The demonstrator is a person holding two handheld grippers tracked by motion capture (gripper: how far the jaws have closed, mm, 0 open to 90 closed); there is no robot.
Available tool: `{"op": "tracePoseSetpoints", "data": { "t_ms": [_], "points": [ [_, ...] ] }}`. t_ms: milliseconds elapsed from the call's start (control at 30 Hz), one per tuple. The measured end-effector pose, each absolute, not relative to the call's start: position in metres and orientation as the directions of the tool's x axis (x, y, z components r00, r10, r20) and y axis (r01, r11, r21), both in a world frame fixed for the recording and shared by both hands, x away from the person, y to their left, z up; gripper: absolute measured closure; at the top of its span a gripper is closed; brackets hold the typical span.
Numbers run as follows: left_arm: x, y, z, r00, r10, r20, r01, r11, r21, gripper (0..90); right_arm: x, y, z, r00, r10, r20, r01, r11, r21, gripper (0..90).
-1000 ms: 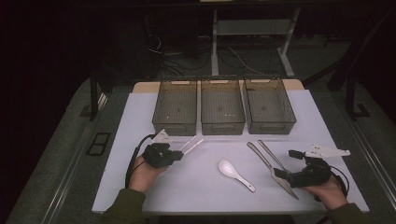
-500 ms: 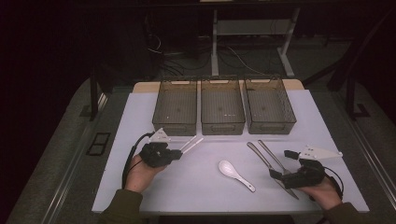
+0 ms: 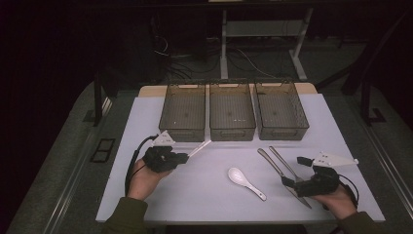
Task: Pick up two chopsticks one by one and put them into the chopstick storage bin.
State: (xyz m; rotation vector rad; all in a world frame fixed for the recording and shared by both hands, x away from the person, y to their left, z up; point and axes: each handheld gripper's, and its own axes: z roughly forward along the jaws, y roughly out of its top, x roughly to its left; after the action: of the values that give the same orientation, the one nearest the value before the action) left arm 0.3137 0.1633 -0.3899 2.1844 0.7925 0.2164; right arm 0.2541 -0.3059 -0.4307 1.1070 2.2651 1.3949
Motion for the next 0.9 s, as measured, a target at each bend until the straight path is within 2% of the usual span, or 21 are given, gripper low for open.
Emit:
{"op": "tracePoseSetpoints", "data": {
  "t_ms": [900],
  "points": [
    [0.335, 0.164, -0.357, 0.772, 0.63, -0.086, 0.458, -0.458, 0.762, 83.6, 0.254, -0.308, -0.43, -0.665, 0.728, 0.167, 0.464, 0.228, 0.856, 0.7]
  ]
}}
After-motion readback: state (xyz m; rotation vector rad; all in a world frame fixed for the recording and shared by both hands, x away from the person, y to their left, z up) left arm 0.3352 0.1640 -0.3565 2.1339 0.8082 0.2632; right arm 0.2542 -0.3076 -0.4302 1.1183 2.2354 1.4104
